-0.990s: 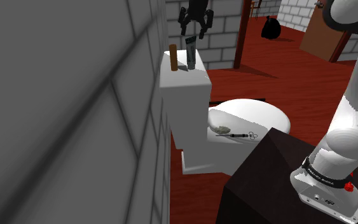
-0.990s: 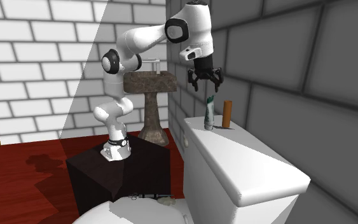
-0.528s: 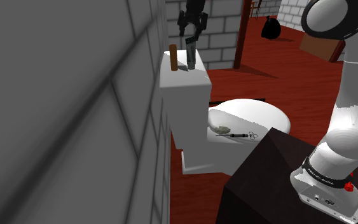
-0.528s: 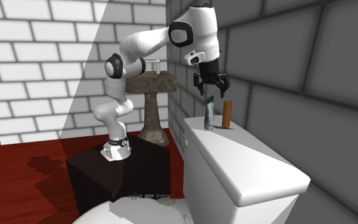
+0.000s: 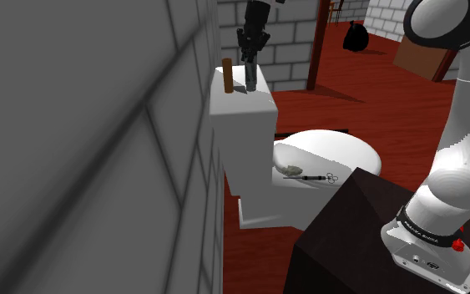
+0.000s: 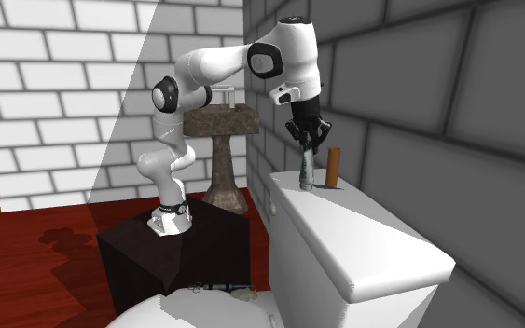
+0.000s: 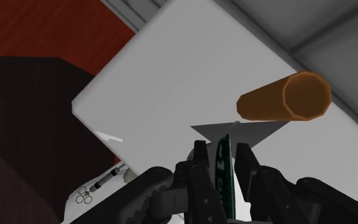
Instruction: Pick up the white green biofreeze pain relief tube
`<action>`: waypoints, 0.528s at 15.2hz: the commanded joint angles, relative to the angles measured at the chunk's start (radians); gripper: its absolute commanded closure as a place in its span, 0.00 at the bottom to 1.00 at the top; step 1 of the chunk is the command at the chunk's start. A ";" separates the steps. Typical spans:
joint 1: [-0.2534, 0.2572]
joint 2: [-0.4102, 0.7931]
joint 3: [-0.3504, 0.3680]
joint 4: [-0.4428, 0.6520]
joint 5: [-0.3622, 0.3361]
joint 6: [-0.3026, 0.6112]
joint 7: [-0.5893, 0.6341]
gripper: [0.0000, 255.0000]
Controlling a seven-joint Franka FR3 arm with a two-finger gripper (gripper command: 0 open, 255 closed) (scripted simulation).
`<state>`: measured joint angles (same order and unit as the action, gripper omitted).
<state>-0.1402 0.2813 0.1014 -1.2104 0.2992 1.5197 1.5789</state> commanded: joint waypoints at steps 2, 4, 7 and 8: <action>0.000 0.000 0.000 -0.001 0.000 0.001 0.000 1.00; 0.000 0.000 0.000 -0.002 0.000 0.001 0.000 1.00; 0.001 0.001 0.000 0.001 0.000 0.000 0.001 1.00; 0.001 0.008 0.001 0.024 -0.001 -0.016 0.006 1.00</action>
<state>-0.1395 0.2860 0.1019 -1.1965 0.2988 1.5111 1.5826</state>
